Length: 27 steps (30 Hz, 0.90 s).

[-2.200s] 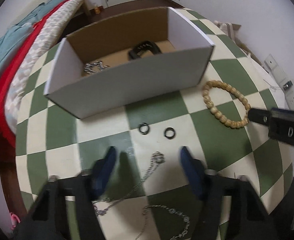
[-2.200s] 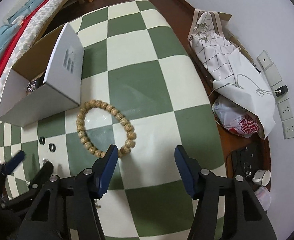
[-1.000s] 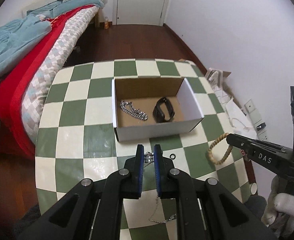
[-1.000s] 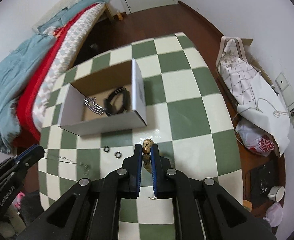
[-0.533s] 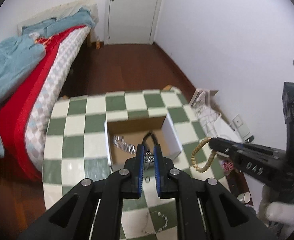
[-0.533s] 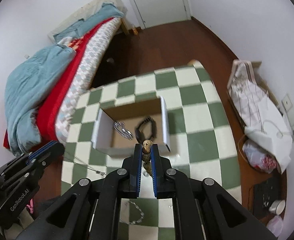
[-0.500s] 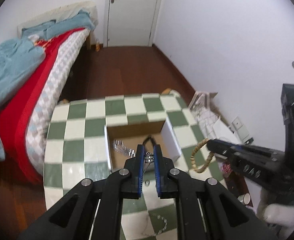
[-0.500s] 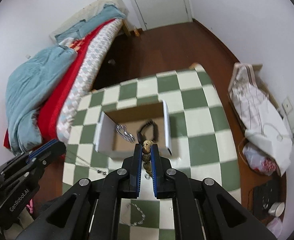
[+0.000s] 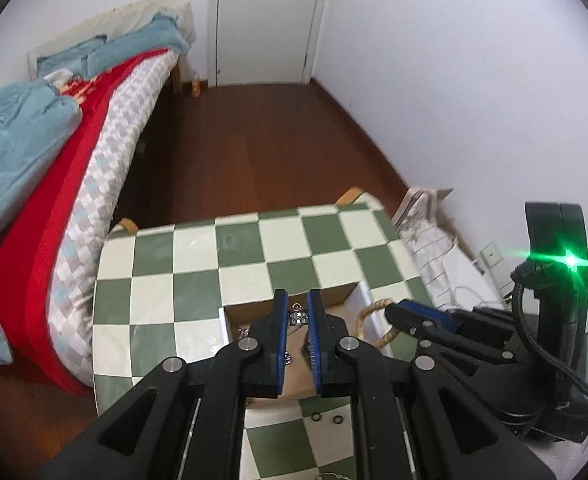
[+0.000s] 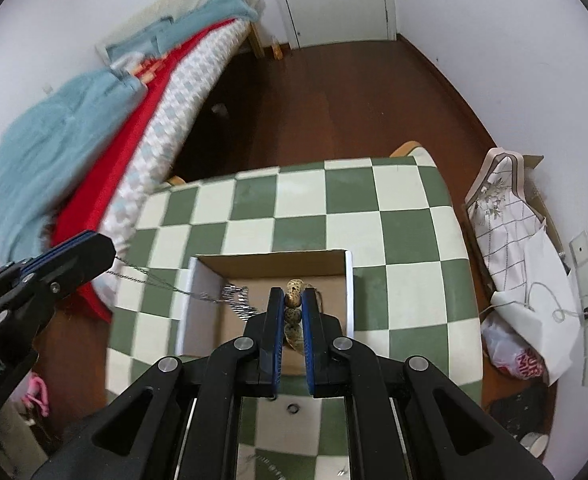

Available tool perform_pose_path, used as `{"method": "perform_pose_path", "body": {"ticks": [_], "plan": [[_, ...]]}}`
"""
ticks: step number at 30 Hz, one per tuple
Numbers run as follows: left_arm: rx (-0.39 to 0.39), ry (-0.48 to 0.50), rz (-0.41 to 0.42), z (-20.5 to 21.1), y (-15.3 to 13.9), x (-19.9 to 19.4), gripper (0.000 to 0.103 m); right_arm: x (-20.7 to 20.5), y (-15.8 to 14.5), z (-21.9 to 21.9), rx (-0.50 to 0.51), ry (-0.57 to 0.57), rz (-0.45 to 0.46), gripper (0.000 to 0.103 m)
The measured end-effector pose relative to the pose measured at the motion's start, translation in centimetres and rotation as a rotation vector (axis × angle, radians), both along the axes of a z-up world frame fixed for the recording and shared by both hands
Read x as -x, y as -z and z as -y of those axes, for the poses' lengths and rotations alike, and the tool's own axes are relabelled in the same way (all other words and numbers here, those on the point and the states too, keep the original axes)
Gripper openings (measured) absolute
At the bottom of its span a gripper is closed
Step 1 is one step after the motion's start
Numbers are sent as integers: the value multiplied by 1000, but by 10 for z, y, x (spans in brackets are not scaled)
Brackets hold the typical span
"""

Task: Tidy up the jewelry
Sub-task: 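Lower the bead bracelet into the box with the right tool while the left tool drops its silver piece in, then withdraw both open tools from the box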

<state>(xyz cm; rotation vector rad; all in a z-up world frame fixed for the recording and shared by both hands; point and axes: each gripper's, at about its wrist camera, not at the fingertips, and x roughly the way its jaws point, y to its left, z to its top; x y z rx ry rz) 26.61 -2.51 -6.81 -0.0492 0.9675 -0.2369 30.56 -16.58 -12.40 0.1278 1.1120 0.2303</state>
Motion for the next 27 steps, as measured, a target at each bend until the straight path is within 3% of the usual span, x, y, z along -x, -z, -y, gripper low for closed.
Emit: {"method": "perform_pose_path", "body": {"ticks": [6,16,18,20,22,24,25,27], "plan": [[-46,-12,-97,-4,44,-15,7,-32,40,-8,80,-10,-61,9],[-72,-84,-234,-18,88,-7,12,-52,68,-14,121,-28,-157,10],[-73,-107,-246,-23,92,-6,12,-51,68,-14,133,-22,-162,15],[-89,-134,-253,-28,93,-4,14,-49,66,-13,132,-18,-161,31],[-105,-157,-241,-32,91,-2,25,-45,62,-12,133,-16,-156,44],[-120,-187,-212,-37,85,2,64,-40,58,-10,133,-11,-150,51],[-127,-204,-195,-41,82,3,70,-37,57,-10,137,-9,-149,54],[-133,-231,-164,-46,77,6,74,-32,56,-9,145,-8,-149,62]]}}
